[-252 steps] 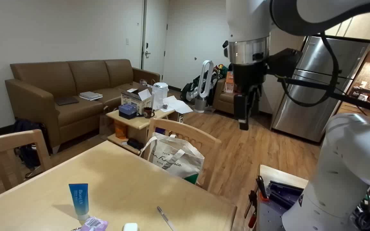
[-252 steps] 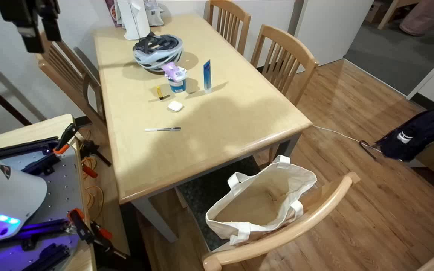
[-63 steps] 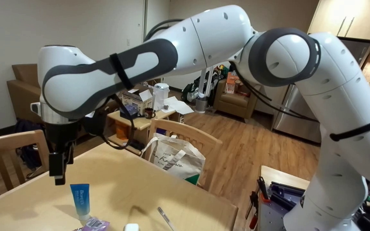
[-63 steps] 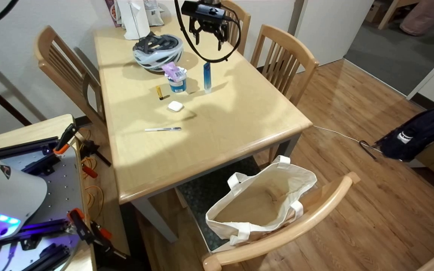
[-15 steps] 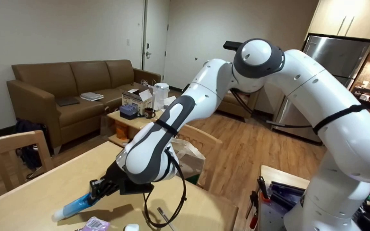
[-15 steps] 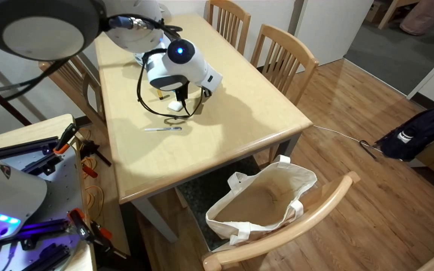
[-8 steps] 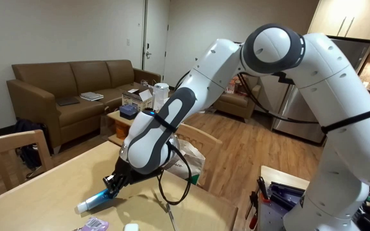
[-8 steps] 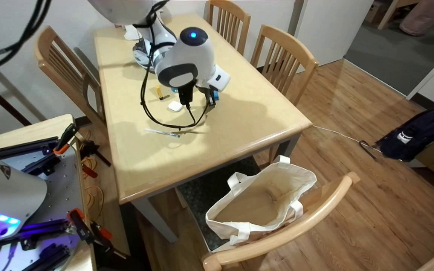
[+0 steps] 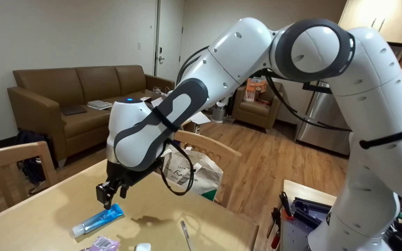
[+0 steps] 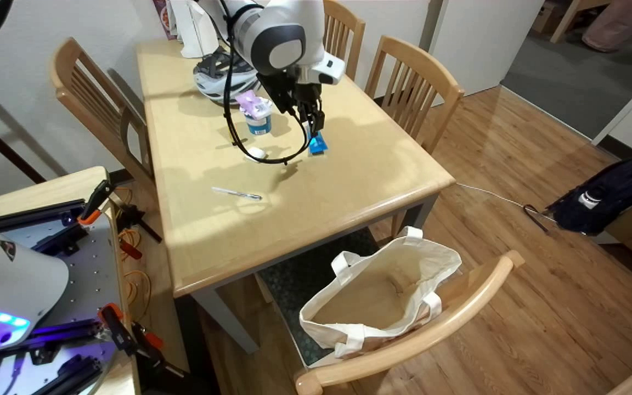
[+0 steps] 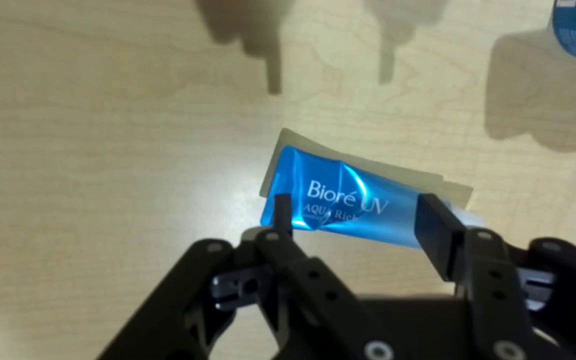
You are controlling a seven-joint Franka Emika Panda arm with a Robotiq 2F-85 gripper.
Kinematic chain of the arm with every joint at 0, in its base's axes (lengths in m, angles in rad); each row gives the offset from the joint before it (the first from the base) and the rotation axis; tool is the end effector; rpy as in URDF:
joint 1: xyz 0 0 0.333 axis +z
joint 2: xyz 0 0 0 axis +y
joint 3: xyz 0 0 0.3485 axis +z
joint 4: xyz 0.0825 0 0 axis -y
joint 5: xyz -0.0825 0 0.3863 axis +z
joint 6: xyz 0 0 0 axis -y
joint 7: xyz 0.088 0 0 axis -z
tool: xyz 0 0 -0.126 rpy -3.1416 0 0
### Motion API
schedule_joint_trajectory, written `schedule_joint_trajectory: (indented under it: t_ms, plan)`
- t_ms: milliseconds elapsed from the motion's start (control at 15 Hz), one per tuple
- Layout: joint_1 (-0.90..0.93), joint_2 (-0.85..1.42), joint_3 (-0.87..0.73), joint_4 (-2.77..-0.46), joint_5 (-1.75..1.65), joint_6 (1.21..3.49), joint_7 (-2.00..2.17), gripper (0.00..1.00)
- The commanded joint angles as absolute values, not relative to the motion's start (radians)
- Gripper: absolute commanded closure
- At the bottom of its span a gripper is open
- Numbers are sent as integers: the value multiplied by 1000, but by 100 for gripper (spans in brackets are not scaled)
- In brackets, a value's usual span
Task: Make the tube lie down
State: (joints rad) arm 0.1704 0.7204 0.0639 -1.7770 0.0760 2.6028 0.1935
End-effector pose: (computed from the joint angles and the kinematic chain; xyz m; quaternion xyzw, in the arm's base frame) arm 0.6730 0.1558 0.1659 -0.9975 0.0202 -0.0427 0.0521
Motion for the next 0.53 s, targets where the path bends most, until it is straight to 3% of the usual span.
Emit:
schedule_joint_trajectory:
  t_ms: [0, 467]
  plan:
    - [213, 729, 27, -1727, 11, 2559, 193, 3]
    - [280, 718, 48, -1604, -145, 2468, 81, 0]
